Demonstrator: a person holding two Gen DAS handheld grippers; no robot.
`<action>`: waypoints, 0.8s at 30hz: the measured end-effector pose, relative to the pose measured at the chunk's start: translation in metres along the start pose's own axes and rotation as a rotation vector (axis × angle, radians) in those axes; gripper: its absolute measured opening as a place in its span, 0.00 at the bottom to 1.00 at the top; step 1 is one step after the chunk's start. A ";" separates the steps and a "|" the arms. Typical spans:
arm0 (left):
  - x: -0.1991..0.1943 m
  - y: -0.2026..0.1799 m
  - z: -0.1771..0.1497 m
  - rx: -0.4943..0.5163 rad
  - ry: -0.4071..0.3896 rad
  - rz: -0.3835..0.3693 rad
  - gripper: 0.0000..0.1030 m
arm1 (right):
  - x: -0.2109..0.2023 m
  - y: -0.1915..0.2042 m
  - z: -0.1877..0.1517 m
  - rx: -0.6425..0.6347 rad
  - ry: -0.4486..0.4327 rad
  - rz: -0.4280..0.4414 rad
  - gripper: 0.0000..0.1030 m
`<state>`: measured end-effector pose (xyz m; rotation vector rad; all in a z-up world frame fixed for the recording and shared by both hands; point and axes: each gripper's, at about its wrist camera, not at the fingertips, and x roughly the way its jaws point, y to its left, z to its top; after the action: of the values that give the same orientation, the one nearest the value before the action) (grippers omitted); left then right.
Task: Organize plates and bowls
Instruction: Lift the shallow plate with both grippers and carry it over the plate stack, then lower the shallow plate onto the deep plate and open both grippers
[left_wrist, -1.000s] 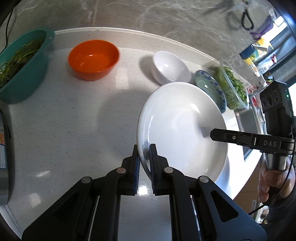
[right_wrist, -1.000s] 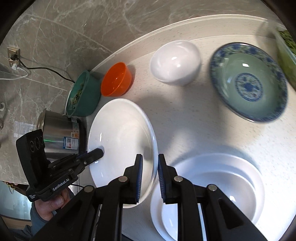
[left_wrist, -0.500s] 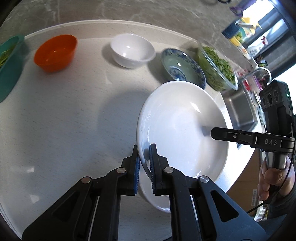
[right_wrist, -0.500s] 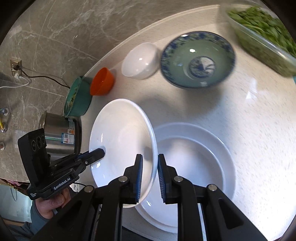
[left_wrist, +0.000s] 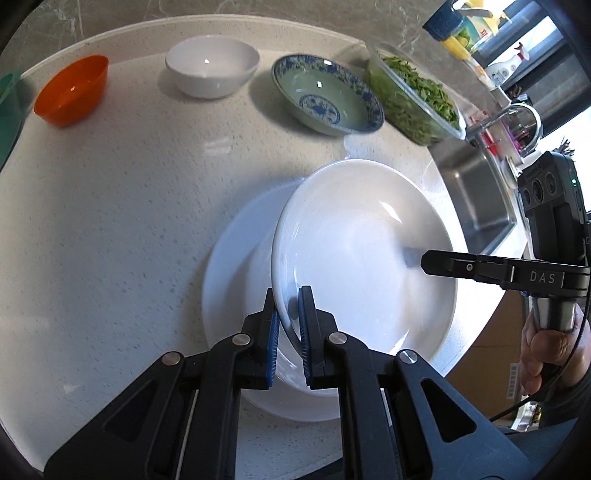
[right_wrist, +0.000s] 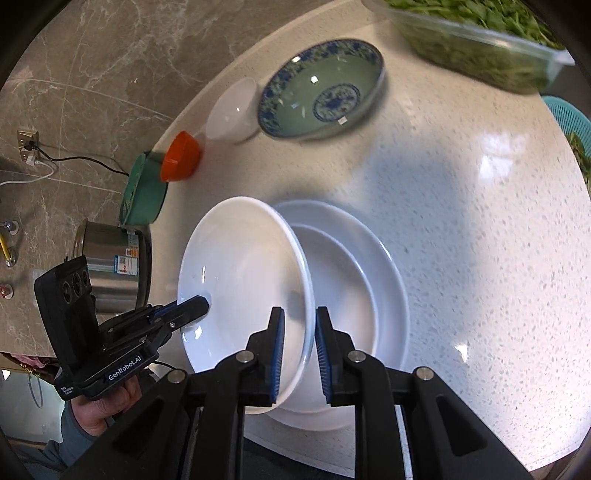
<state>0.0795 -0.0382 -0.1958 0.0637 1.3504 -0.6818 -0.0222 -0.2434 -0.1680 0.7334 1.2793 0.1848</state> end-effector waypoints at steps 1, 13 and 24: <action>0.003 -0.001 -0.003 -0.003 0.005 0.003 0.09 | 0.003 -0.003 -0.002 0.000 0.010 -0.001 0.20; 0.026 -0.003 -0.024 -0.042 0.025 0.031 0.09 | 0.018 -0.022 -0.007 -0.019 0.067 -0.004 0.20; 0.048 0.000 -0.026 -0.031 0.036 0.086 0.10 | 0.034 -0.016 -0.010 -0.074 0.088 -0.047 0.20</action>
<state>0.0593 -0.0473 -0.2455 0.1094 1.3848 -0.5892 -0.0248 -0.2340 -0.2056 0.6367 1.3650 0.2272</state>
